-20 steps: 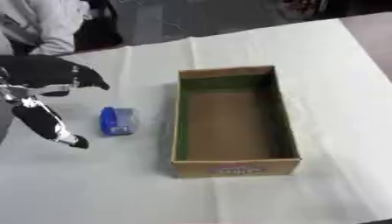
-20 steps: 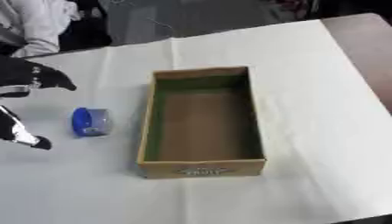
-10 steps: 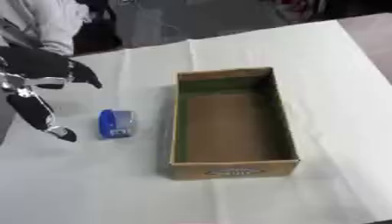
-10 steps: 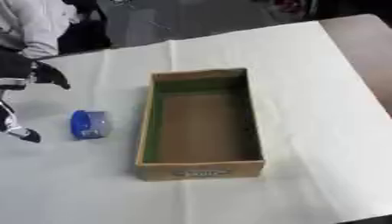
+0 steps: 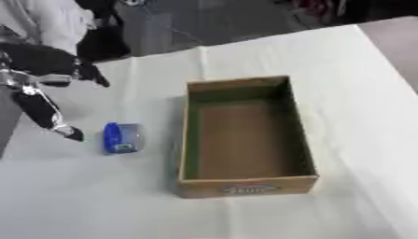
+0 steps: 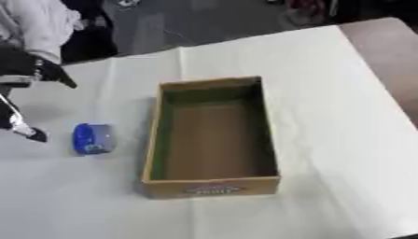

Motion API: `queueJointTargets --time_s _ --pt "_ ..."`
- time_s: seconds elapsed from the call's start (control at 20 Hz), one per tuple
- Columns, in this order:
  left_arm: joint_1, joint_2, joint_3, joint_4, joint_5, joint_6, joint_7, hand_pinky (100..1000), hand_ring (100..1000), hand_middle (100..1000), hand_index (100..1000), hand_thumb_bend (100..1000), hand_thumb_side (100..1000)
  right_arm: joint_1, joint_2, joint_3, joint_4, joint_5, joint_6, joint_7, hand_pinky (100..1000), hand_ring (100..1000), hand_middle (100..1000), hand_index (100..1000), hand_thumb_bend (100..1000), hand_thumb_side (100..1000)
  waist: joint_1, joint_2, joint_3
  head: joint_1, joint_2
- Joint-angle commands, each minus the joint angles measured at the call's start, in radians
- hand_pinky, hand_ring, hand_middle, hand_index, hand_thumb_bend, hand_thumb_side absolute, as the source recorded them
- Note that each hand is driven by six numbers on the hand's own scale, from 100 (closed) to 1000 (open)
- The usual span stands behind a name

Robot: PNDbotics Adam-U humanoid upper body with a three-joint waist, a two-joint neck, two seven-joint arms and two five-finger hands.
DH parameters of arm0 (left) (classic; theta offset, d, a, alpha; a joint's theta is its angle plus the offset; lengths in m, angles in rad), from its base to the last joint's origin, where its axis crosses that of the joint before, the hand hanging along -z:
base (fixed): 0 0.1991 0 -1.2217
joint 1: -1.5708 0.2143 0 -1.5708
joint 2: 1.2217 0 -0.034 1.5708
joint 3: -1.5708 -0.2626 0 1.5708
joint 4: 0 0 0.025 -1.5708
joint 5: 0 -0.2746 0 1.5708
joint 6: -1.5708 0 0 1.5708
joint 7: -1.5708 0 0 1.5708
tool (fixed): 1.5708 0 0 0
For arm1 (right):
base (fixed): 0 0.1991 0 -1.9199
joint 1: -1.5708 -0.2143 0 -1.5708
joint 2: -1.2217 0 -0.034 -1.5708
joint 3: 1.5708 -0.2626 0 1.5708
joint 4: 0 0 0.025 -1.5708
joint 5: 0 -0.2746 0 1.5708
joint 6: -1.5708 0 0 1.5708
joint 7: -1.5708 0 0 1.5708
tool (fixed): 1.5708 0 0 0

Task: Pick up objects on the table and place them in the box.

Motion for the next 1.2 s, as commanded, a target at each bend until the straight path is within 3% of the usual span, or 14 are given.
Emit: queueJointTargets --time_s 0.05,0.9,1.2 --pt "-0.026 0.014 0.0 0.024 -0.009 -0.016 -0.013 759 815 834 930 685 523 -0.019 -0.034 -0.002 -0.015 -0.007 -0.172 0.171 185 339 333 459 100 707 0.0 -0.012 -0.004 0.016 -0.025" --pt "-0.088 -0.057 -0.043 0.087 -0.027 -0.044 -0.078 756 811 818 908 627 574 -0.054 -0.054 0.01 -0.015 -0.013 -0.172 0.151 186 339 334 462 100 715 0.024 -0.015 -0.033 0.021 -0.032" --pt "-0.092 -0.079 -0.051 0.114 -0.03 -0.047 -0.089 750 806 816 906 617 592 -0.065 -0.056 0.008 -0.015 -0.014 -0.158 0.145 184 339 334 463 100 720 0.029 -0.011 -0.041 0.034 -0.074"
